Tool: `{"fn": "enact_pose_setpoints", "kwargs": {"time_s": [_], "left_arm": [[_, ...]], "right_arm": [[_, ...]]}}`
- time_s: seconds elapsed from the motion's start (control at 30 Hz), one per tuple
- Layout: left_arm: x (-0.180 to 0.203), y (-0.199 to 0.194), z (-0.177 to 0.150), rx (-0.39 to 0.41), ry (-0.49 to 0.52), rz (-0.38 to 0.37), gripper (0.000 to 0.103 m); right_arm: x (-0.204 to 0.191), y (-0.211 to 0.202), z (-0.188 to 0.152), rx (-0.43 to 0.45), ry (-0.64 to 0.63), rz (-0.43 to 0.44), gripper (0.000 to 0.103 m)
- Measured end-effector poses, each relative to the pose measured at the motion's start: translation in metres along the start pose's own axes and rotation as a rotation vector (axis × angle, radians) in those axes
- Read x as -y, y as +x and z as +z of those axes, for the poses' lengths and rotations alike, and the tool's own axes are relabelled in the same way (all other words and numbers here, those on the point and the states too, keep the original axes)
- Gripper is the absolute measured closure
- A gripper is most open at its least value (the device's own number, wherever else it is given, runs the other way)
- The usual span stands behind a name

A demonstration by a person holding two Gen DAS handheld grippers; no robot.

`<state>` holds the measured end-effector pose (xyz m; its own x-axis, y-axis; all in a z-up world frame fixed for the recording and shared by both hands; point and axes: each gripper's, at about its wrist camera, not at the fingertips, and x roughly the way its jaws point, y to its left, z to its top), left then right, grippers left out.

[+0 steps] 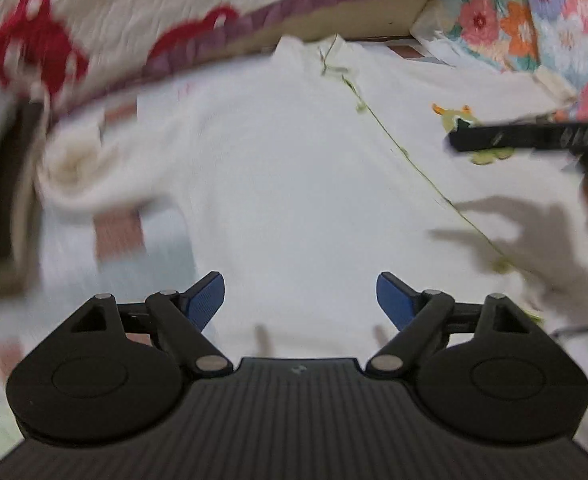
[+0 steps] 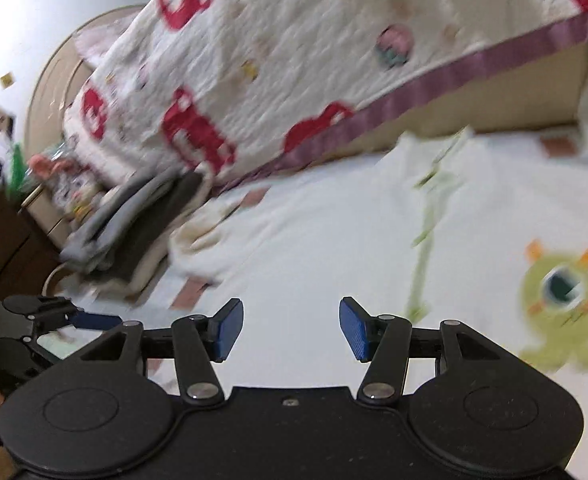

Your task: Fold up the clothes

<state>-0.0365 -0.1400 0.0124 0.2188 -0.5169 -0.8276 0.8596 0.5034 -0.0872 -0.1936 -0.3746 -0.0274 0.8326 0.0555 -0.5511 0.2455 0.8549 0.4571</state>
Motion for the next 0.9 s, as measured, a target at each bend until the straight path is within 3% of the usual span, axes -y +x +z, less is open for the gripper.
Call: {"fn": "enact_pose_setpoints", "kwargs": {"time_s": [0.07, 0.17, 0.23, 0.43, 0.5, 0.57, 0.63, 0.67, 0.7, 0.73, 0.77, 0.83, 0.9], "left_arm": [[-0.005, 0.001, -0.024, -0.012, -0.094, -0.029, 0.020], [-0.008, 0.012, -0.050, -0.030, -0.191, -0.041, 0.020], [-0.006, 0.018, -0.058, -0.028, -0.220, -0.042, 0.020], [0.017, 0.042, -0.062, -0.103, -0.178, -0.020, 0.019], [0.024, 0.050, -0.062, -0.137, -0.158, 0.006, 0.018], [0.028, 0.056, -0.063, -0.151, -0.151, 0.021, 0.019], [0.035, 0.057, -0.065, -0.115, -0.108, -0.013, 0.020], [0.037, 0.055, -0.068, -0.093, -0.084, -0.021, 0.022], [0.038, 0.054, -0.070, -0.075, -0.079, -0.011, 0.025], [0.039, 0.052, -0.073, -0.056, -0.074, -0.001, 0.039], [0.040, 0.050, -0.075, -0.037, -0.069, 0.010, 0.060], [0.038, 0.043, -0.076, -0.013, -0.088, 0.005, 0.091], [0.032, 0.030, -0.077, 0.017, -0.122, -0.010, 0.091]], "right_arm": [[-0.016, 0.005, -0.021, -0.041, -0.037, 0.005, 0.044], [-0.033, 0.000, -0.048, -0.124, -0.105, -0.054, 0.044], [-0.051, -0.022, -0.051, -0.110, -0.141, -0.126, 0.044], [-0.108, -0.096, -0.055, -0.043, -0.245, -0.352, 0.043], [-0.111, -0.112, -0.070, -0.023, -0.335, -0.389, 0.041], [-0.077, -0.121, -0.081, -0.013, -0.224, -0.366, 0.041], [-0.036, -0.127, -0.089, 0.005, -0.058, -0.295, 0.050], [-0.021, -0.124, -0.090, 0.002, 0.008, -0.283, 0.060], [-0.007, -0.121, -0.091, -0.005, 0.062, -0.285, 0.068], [-0.005, -0.113, -0.092, -0.021, 0.060, -0.253, 0.071], [-0.005, -0.104, -0.094, -0.039, 0.043, -0.212, 0.073], [-0.009, -0.081, -0.101, -0.117, -0.023, -0.096, 0.073], [-0.012, -0.066, -0.110, -0.170, -0.059, -0.035, 0.073]]}}
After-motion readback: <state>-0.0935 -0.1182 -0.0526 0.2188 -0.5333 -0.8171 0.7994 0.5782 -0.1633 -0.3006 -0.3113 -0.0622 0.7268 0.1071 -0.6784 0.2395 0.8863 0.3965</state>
